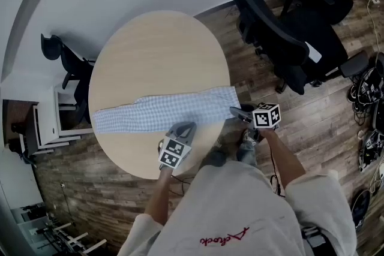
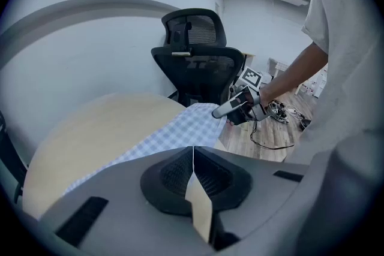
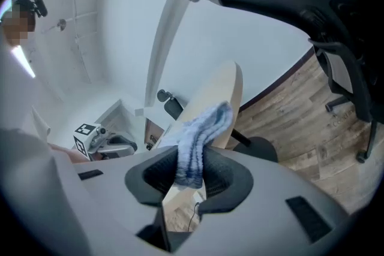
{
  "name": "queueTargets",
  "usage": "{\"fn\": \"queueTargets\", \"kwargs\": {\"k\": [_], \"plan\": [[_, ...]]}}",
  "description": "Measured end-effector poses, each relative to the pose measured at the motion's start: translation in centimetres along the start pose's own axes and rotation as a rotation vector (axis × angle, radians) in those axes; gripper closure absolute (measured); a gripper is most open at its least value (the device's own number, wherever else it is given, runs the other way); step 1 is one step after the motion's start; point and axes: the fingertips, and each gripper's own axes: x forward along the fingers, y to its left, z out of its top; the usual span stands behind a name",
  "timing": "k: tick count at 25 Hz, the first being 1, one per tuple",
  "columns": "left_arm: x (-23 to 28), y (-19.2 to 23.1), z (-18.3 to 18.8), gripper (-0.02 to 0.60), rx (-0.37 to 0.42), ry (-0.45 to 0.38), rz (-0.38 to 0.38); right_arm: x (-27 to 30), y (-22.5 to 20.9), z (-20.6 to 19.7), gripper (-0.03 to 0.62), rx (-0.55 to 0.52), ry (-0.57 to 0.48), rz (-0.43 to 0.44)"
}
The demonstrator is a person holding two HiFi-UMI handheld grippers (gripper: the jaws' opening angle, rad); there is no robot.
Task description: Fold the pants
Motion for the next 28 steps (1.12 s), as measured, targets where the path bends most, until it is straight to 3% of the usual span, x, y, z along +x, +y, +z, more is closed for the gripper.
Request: {"fn": "queueTargets", "kwargs": {"k": [5,13,22,28], "plan": [[1.3,-1.8,1.3,0.546,0.016,-0.026,-0.023,-3.2,0.1,4.0,0.473,-0.02,-0.086,-0.027],[1.5,-3.1,1.5,0.546,0.023,-0.05,-0.045,-8.1,-1.2,6.1,0.473,-0.062,-0.111,-0.103],[-0.2,-1.5,0.1,0.546,0.005,-0.115,-0.042,-6.1,3.4,7.2,0.471,-0.161,-0.163,-0.181],[-2.8,0.1,-3.6,0.546,-0.019,-0.171,-0.053,-0.7,9.7,7.8,0.471,-0.257,-0.16,-0.224]]}}
